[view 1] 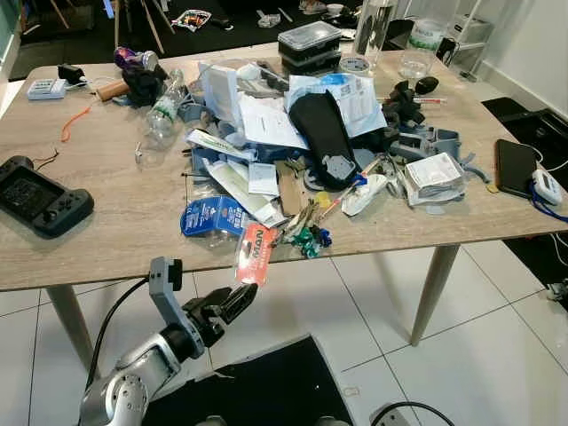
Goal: Picking trash to rubbish bin
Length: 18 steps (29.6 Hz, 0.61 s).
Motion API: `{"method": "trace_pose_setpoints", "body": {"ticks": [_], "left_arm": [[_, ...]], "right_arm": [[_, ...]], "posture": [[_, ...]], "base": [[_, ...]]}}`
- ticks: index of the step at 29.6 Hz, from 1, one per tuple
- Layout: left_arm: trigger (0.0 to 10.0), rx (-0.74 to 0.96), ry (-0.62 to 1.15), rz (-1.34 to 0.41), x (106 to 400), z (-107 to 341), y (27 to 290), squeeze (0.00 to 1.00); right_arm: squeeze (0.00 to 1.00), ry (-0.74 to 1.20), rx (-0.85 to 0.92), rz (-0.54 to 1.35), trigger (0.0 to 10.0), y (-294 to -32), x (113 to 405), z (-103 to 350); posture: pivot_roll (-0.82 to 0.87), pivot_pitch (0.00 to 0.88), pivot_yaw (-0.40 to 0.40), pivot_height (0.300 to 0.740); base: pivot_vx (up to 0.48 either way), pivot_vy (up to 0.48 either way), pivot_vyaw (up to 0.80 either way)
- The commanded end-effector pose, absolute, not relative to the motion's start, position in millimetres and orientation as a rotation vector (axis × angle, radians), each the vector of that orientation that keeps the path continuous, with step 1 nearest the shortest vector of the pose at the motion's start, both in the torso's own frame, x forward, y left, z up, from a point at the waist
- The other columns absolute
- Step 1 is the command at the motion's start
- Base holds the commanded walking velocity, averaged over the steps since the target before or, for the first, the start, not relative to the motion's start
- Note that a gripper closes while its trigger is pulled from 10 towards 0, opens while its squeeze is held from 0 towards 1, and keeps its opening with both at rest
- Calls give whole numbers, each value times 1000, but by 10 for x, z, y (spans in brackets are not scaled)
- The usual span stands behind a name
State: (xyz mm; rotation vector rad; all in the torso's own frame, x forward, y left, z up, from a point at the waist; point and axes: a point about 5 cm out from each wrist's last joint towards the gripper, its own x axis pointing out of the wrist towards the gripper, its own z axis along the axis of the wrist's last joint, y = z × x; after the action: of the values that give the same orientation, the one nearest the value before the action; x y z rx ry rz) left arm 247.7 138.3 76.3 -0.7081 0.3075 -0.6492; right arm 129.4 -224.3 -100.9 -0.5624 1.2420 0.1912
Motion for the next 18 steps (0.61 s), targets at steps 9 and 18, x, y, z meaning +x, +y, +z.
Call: {"method": "trace_pose_setpoints", "body": {"ticks": [9, 18], "left_arm": [[10000, -699, 305, -643, 2506, 705, 1309, 0], [10000, -697, 297, -619, 2542, 690, 1318, 0]], "right_arm": [[0, 1279, -544, 183, 10000, -2245, 1163, -1048], [0, 1279, -539, 184, 10000, -2216, 1156, -1057]], "posture": [[-11, 144, 26, 740], [-11, 143, 29, 740]], "base": [[0, 0, 0], [0, 0, 0]]}}
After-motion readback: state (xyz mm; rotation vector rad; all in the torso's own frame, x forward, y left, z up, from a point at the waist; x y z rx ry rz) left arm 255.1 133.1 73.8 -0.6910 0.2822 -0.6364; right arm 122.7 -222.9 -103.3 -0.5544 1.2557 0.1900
